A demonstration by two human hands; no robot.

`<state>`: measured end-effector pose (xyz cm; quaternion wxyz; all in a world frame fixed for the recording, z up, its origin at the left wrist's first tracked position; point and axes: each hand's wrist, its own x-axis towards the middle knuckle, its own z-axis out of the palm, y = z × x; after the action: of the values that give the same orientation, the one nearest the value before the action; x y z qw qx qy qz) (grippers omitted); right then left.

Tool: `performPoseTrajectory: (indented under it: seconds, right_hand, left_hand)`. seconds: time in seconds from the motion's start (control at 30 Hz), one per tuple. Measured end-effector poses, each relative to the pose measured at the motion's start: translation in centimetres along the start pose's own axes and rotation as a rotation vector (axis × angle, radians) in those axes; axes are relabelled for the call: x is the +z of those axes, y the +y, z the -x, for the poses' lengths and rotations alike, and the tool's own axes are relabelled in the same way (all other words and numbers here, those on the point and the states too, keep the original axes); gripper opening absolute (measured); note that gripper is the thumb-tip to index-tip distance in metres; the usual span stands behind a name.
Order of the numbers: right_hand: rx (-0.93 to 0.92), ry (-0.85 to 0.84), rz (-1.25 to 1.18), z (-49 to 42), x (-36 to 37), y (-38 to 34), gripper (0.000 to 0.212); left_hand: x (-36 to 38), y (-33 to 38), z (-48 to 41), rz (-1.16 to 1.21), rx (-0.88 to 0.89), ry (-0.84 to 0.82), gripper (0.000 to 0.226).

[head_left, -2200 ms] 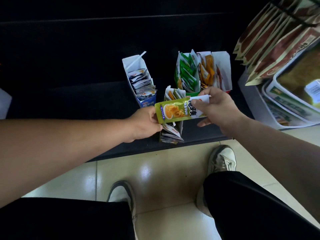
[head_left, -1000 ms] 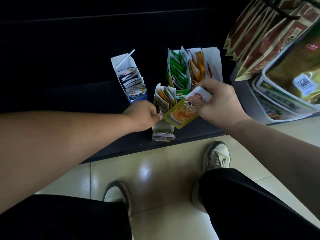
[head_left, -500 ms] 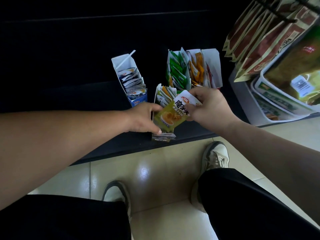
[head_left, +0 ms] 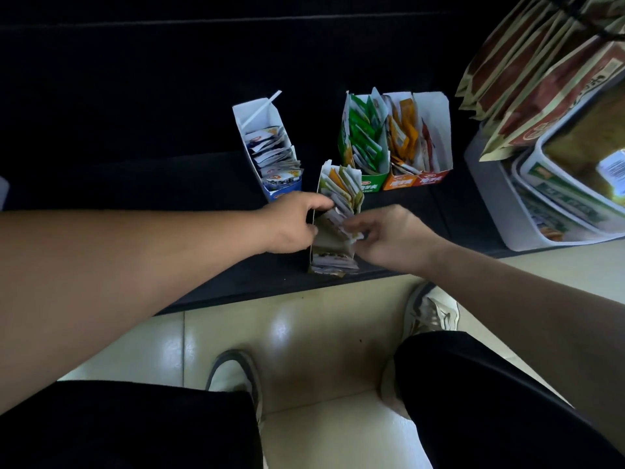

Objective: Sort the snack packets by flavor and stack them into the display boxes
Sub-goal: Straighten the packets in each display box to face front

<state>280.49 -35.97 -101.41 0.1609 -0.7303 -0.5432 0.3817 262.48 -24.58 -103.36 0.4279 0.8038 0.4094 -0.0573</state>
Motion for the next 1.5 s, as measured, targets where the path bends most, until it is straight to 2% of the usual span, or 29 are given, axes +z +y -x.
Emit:
performPoseTrajectory:
  seconds: [0.07,0.27,0.4,0.57,0.67,0.77,0.9,0.97,1.03,1.2,1.3,1.37,1.43,1.5]
  right_hand:
    - [-0.023,0.089,0.003,-0.1,-0.3,0.5,0.046]
    - [0.032,0.150,-0.162,-0.5,0.1,1.7,0.046]
    - [0.062,0.173,-0.168,-0.8,0.1,1.6,0.039]
    - [0.056,0.168,-0.131,-0.9,-0.1,1.9,0.037]
    - [0.037,0.203,-0.085,-1.0,-0.4,1.9,0.031]
    - [0.050,0.257,-0.071,-1.1,-0.5,1.7,0.027]
    - [0.137,0.244,-0.337,-1.2,0.0,1.1,0.028]
    - [0.192,0.253,-0.476,-1.5,0.2,0.9,0.030]
    - [0.235,0.272,-0.545,-1.7,0.2,0.7,0.031]
    - [0.198,0.218,-0.449,-1.6,0.2,0.2,0.009]
    - [0.195,0.140,-0.470,-1.5,0.1,0.2,0.029]
    - [0.195,0.118,-0.477,-1.5,0.0,0.3,0.042]
    - [0.199,0.104,-0.485,-1.6,0.0,0.4,0.050]
    - [0.198,0.101,-0.482,-1.8,-0.1,0.5,0.052]
  left_hand:
    - [0.2,0.2,-0.2,-0.024,0.038,0.036,0.061]
    - [0.9,0.4,-1.1,-0.065,0.081,0.149,0.051]
    - [1.3,1.2,-2.3,-0.144,0.111,0.226,0.026]
    - [1.6,1.5,-2.4,-0.257,0.203,0.215,0.014]
    - [0.7,0.8,-2.4,-0.166,0.240,0.310,0.008]
    - [-0.2,0.4,-2.4,-0.040,0.202,0.404,0.006]
    - [-0.7,0.6,-2.1,0.095,0.159,0.432,0.004]
    - [-0.7,0.8,-1.7,0.134,0.130,0.419,0.015]
    - [-0.5,0.8,-1.1,0.155,0.113,0.399,0.015]
    - [-0.5,0.2,-0.1,0.185,0.103,0.327,0.003]
    - [-0.8,0.0,0.3,0.173,0.101,0.218,0.008]
    - [-1.0,-0.4,0.7,0.059,0.131,0.063,0.007]
    - [-0.9,-0.7,1.0,-0.102,0.169,-0.088,0.009]
    - [-0.8,-0.7,1.2,-0.131,0.171,-0.152,0.009]
